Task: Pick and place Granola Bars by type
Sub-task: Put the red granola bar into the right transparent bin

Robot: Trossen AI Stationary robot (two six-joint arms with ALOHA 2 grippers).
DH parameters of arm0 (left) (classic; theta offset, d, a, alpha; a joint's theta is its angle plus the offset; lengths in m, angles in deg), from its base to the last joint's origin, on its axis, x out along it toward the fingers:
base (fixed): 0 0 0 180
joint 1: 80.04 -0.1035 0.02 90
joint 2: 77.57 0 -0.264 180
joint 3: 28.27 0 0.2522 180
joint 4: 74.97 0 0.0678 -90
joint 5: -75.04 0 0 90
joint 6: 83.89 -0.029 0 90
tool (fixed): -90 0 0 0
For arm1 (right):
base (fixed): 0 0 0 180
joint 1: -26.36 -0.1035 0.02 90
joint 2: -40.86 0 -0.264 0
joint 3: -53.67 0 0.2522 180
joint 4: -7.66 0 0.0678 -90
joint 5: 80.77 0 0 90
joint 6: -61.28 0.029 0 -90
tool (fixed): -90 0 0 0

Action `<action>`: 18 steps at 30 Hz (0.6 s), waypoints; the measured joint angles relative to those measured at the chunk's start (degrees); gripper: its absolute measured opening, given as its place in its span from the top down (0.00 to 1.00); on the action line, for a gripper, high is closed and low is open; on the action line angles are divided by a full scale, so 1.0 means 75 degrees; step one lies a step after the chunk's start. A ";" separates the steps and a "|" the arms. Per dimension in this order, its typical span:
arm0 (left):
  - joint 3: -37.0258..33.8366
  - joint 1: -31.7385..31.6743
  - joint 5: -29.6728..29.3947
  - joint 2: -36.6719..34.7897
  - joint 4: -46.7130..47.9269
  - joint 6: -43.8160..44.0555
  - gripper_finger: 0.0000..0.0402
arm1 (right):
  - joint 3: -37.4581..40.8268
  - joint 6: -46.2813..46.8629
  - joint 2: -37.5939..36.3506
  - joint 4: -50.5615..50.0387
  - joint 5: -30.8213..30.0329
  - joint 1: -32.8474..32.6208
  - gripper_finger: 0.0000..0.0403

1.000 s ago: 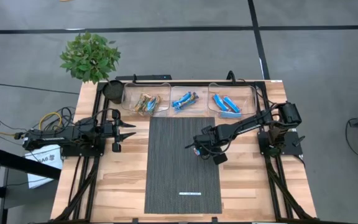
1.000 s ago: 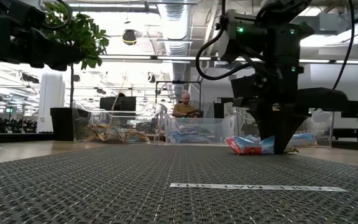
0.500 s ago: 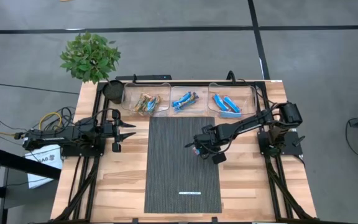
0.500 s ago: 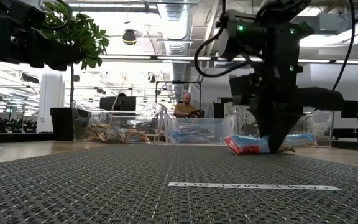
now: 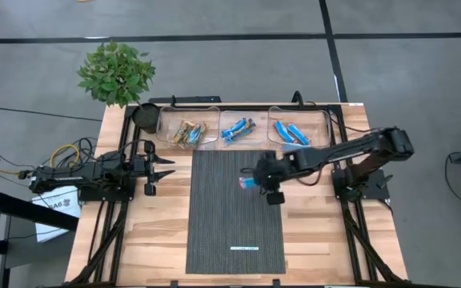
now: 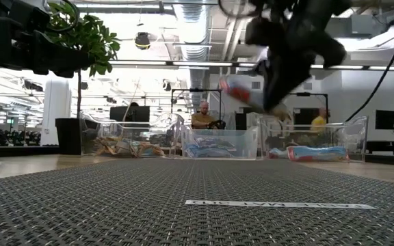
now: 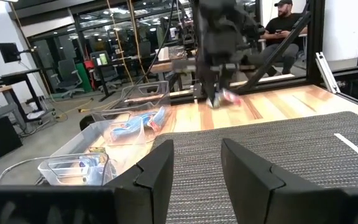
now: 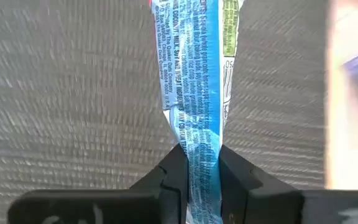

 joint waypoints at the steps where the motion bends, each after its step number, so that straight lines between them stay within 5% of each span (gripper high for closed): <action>1: 0.0001 -0.0003 0.0000 0.0000 -0.0002 0.0004 0.68 | 0.0000 0.0051 -0.0191 0.0043 0.0000 0.0018 0.87; 18: -0.0001 -0.0001 -0.0001 0.0000 -0.0002 0.0061 0.68 | -0.0015 0.0060 -0.2686 0.0532 0.0003 0.0510 0.87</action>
